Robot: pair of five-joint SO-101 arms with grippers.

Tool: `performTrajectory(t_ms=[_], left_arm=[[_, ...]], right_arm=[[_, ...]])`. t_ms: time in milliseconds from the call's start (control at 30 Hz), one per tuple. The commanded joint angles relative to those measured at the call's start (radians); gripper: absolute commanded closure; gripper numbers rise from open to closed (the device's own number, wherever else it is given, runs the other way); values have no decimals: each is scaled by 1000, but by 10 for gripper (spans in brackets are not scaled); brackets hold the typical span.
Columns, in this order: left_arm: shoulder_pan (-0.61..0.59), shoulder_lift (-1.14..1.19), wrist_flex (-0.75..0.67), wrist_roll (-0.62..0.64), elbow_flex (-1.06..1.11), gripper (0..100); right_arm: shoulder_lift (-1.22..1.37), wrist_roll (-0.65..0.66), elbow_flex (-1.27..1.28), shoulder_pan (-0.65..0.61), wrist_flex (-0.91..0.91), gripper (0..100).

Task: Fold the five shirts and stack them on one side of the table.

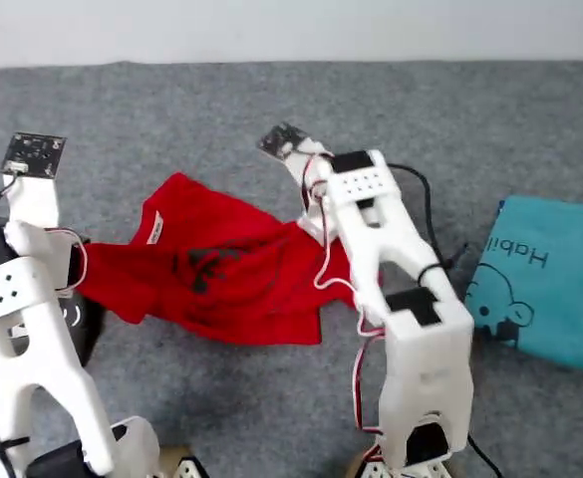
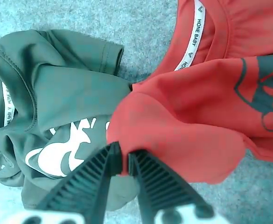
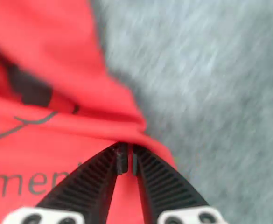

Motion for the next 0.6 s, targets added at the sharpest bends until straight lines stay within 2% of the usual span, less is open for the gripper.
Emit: performTrajectory(t_ms=[0, 233, 400, 567], left_arm=[[-6, 0, -15, 11, -33, 995], [-5, 0, 2, 11, -33, 995], [-2, 0, -5, 11, -33, 995], [-5, 0, -5, 11, -33, 995]], right_arm=[[33, 5, -245, -5, 157, 970], [36, 2, -520, -22, 570, 970], [-48, -52, -482, -33, 570, 969], [-217, -54, -242, -105, 570, 968]])
